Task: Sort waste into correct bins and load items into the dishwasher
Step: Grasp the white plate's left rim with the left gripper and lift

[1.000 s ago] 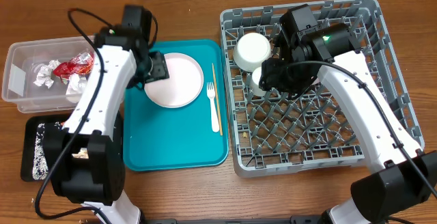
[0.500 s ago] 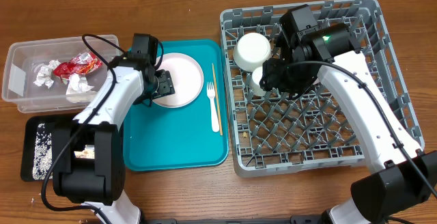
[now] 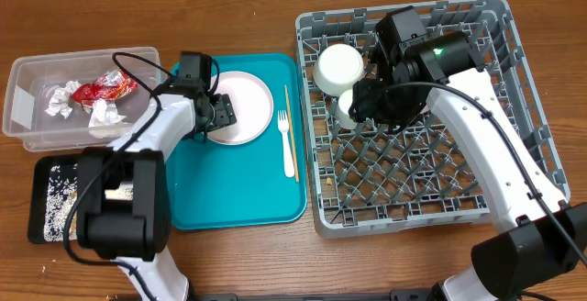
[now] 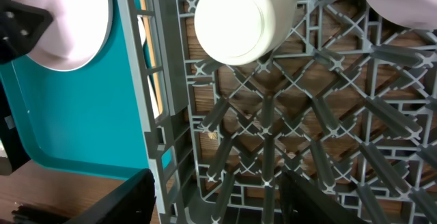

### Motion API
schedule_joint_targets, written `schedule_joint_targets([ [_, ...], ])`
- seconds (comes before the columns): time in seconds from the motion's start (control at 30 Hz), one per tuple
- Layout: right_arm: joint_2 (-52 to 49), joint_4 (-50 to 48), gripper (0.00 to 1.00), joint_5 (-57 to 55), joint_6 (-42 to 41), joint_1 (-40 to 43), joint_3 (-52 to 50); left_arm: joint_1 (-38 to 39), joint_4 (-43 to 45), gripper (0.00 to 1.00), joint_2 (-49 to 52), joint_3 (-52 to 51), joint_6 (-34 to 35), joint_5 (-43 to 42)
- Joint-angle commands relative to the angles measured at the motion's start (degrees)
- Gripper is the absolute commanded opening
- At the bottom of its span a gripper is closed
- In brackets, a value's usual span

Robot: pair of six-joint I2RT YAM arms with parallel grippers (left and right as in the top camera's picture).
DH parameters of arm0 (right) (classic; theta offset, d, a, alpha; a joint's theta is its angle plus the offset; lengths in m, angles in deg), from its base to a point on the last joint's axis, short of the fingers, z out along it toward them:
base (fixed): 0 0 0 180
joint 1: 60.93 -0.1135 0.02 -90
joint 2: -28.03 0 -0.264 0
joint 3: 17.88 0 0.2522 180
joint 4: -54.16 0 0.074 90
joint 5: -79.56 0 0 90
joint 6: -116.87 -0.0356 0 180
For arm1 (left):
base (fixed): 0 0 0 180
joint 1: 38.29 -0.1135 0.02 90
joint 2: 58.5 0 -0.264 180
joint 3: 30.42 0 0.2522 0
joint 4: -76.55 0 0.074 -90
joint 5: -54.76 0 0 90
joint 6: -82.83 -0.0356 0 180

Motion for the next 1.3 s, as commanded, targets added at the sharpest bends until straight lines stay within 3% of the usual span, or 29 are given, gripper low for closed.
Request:
schedule_joint_targets([
  [0.0,0.4,-0.3,0.62,-0.2,0.2,0.1,0.4,-1.6,0.2,0.75,2.1,-0.6,2.2,0.1],
  [0.5,0.4,0.0,0.62,-1.7,0.2,0.1,0.4,-3.2,-5.3,0.05,2.2,4.6,0.7,-0.2],
  [0.7,0.5,0.0,0.62,-1.7,0.2,0.1,0.4,-3.2,-11.6,0.04,2.2,11.4,-0.4,-0.1],
  [1.17,0.5,-0.7,0.62,-1.4,0.2,0.1,0.4,-2.9,-37.1,0.04,-3.0,33.1,-1.4,-3.3],
  [1.27,0.5,-1.1,0.70,0.2,0.5,0.1,0.4,-2.8,-40.5,0.04,-6.2,33.4,-1.9,-8.8],
])
